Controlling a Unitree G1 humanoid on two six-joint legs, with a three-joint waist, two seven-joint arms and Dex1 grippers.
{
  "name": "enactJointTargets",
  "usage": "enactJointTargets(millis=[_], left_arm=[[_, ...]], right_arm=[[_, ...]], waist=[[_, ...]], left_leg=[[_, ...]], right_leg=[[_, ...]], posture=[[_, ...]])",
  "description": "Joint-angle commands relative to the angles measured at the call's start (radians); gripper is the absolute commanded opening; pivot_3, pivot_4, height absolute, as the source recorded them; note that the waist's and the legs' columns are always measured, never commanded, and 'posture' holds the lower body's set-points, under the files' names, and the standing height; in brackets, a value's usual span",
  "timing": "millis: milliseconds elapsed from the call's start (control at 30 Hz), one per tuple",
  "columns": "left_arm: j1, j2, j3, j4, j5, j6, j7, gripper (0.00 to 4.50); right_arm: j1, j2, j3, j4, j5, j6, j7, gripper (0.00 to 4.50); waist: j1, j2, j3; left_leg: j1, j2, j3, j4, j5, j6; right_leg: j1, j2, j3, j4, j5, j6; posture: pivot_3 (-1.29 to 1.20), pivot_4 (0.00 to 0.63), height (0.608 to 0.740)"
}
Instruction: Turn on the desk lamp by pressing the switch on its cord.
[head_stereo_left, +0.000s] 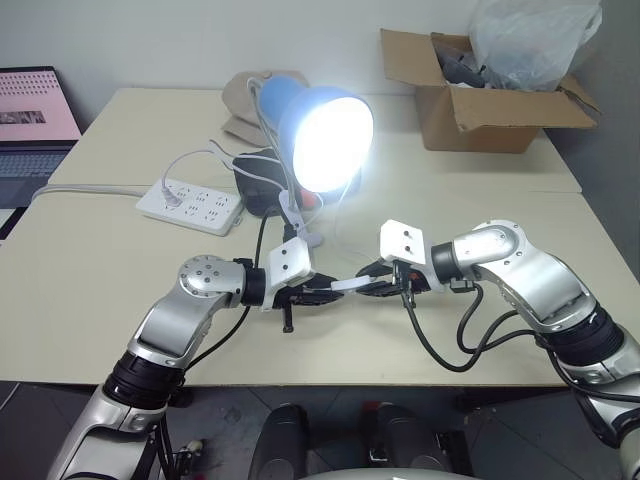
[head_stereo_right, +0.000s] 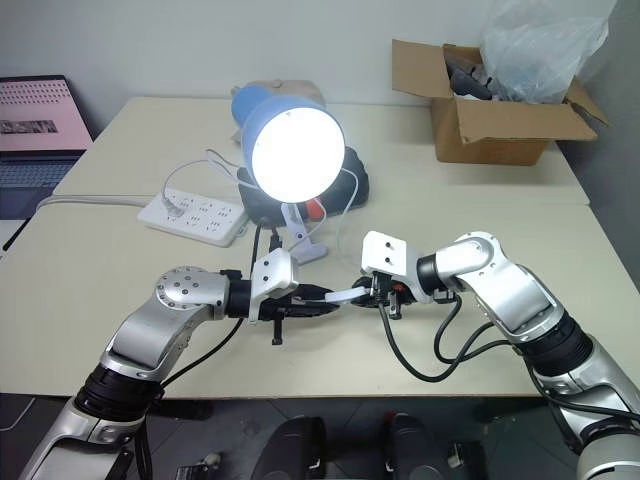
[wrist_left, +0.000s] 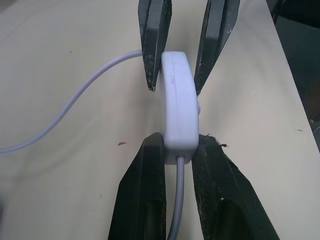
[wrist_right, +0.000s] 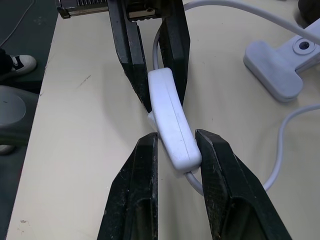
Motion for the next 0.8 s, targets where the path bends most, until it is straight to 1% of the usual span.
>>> enactJointTargets(millis=[33, 67, 100, 200, 300, 367, 467, 533, 633, 733, 800], left_arm=[[-0.023, -0.015, 0.006, -0.024, -0.002, -0.032, 0.005, 0.41], [-0.023, -0.013, 0.003, -0.022, 0.004, -0.037, 0.003, 0.41], [-0.023, -0.011, 0.0, -0.018, 0.01, -0.044, 0.002, 0.41], [-0.028, -0.009, -0.015, 0.003, 0.039, -0.075, 0.003, 0.41], [-0.038, -0.013, -0.032, 0.044, 0.088, -0.122, 0.017, 0.41], [-0.056, -0.034, -0.036, 0.09, 0.121, -0.155, 0.05, 0.41], [-0.096, -0.072, -0.06, 0.186, 0.193, -0.215, 0.102, 0.41], [-0.12, -0.107, -0.065, 0.251, 0.232, -0.254, 0.154, 0.41], [-0.15, -0.157, -0.066, 0.333, 0.272, -0.289, 0.218, 0.41], [-0.169, -0.199, -0.074, 0.403, 0.279, -0.322, 0.22, 0.41], [-0.175, -0.209, -0.073, 0.435, 0.283, -0.339, 0.217, 0.41]], right_arm=[[-0.001, 0.038, -0.075, -0.014, 0.021, -0.032, -0.025, 1.49], [0.001, 0.04, -0.085, -0.014, 0.027, -0.03, -0.025, 1.6], [0.002, 0.042, -0.095, -0.017, 0.03, -0.029, -0.024, 1.95], [0.008, 0.045, -0.128, -0.035, 0.047, -0.016, -0.03, 2.6], [0.019, 0.036, -0.158, -0.064, 0.06, 0.001, -0.036, 3.36], [0.042, 0.009, -0.187, -0.097, 0.067, 0.013, -0.039, 3.8], [0.132, -0.086, -0.258, -0.175, 0.065, 0.023, -0.041, 4.47], [0.197, -0.14, -0.292, -0.215, 0.052, 0.025, -0.053, 4.5], [0.279, -0.184, -0.338, -0.26, 0.048, 0.037, -0.086, 4.5], [0.395, -0.218, -0.397, -0.333, 0.045, 0.064, -0.133, 4.5], [0.419, -0.221, -0.405, -0.355, 0.047, 0.072, -0.152, 4.5]], waist=[[0.0, 0.0, 0.0], [0.0, 0.0, 0.0], [0.0, 0.0, 0.0], [0.0, 0.0, 0.0], [0.0, 0.0, 0.0], [0.001, 0.0, 0.0], [0.01, 0.0, 0.0], [0.018, 0.0, 0.0], [0.019, 0.0, 0.0], [0.018, 0.0, 0.0], [0.008, 0.0, 0.0]], left_leg=[[0.0, 0.0, 0.0, 0.0, 0.0, 0.0], [0.0, 0.0, 0.0, 0.0, 0.0, 0.0], [0.0, 0.0, 0.0, 0.0, 0.0, 0.0], [0.0, 0.0, 0.0, 0.0, 0.0, 0.0], [0.0, 0.0, 0.0, 0.0, 0.0, 0.0], [0.0, 0.0, 0.0, 0.0, 0.0, 0.0], [0.0, -0.001, 0.0, 0.0, 0.0, 0.0], [-0.001, -0.001, 0.0, 0.0, 0.0, 0.0], [-0.001, -0.002, 0.001, 0.001, 0.0, 0.0], [-0.001, -0.001, 0.001, 0.0, 0.0, 0.0], [-0.001, -0.001, 0.001, 0.0, 0.0, 0.0]], right_leg=[[0.0, 0.0, 0.0, 0.0, 0.0, 0.0], [0.0, 0.0, 0.0, 0.0, 0.0, 0.0], [0.0, 0.0, 0.0, 0.0, 0.0, 0.0], [0.0, 0.0, 0.0, 0.0, 0.0, 0.0], [0.0, 0.0, 0.0, 0.0, 0.0, 0.0], [0.0, 0.0, 0.0, 0.0, 0.0, 0.0], [0.0, -0.001, 0.0, 0.0, 0.0, 0.0], [0.0, -0.001, 0.0, -0.001, 0.0, 0.0], [0.0, -0.002, 0.0, -0.001, 0.0, 0.001], [0.0, -0.002, 0.0, -0.001, 0.0, 0.001], [0.0, -0.001, 0.0, 0.0, 0.0, 0.001]], posture=[[0.0, 0.15, 0.74], [0.0, 0.15, 0.74], [0.0, 0.15, 0.74], [0.0, 0.15, 0.74], [0.0, 0.15, 0.74], [0.0, 0.15, 0.74], [0.0, 0.15, 0.74], [0.0, 0.15, 0.74], [0.0, 0.15, 0.74], [0.0, 0.15, 0.74], [0.0, 0.15, 0.74]])
